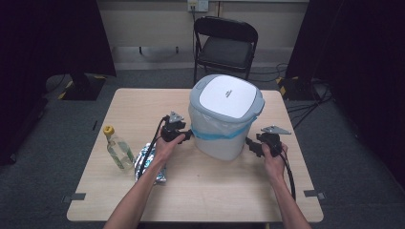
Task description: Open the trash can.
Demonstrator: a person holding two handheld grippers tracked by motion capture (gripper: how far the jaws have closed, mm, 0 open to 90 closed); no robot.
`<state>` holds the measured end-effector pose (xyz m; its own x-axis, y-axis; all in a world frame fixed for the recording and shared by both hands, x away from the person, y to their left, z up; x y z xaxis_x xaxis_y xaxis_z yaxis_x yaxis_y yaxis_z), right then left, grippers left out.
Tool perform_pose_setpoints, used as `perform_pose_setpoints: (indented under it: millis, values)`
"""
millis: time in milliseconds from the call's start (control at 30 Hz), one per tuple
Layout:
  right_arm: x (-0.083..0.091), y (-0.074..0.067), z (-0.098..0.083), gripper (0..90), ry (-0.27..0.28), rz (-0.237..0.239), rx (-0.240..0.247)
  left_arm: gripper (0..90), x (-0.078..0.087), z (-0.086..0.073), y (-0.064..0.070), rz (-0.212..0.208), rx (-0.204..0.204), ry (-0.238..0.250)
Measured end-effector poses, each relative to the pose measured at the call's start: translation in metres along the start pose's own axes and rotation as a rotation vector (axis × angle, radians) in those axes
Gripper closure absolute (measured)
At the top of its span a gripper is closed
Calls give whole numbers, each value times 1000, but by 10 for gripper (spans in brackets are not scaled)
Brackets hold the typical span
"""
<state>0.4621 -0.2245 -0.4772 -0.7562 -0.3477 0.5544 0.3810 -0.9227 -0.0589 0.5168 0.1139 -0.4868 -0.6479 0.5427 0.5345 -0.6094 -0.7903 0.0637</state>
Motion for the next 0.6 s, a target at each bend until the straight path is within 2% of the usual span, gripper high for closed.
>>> perform_pose_setpoints:
  millis: [100,167,300,367,467,600]
  values:
    - [-1,0,0,508,1,17,4,595,1,0,2,-9,-12,3]
    - [-2,0,1,550,5,36,6,652,5,-1,5,-14,-40,-1]
    - [-4,2,2,563,1,61,18,661,12,-7,8,-22,-42,6]
    - [-5,1,5,583,-7,60,39,679,19,-12,10,-49,-48,1]
    - [-8,-4,9,606,-14,47,59,671,32,-20,13,-69,-75,-7]
    - [-13,-8,8,580,11,52,19,552,51,-37,21,-146,-82,5]
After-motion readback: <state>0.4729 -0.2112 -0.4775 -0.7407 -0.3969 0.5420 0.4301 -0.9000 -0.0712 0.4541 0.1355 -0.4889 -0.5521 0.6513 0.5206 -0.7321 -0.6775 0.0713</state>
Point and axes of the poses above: each handheld gripper's, and its own axes: x roughly backward along the jaws, z roughly out of its top, y roughly to its right, the point moved 2 cm from there along -x, roughly forward along the jaws
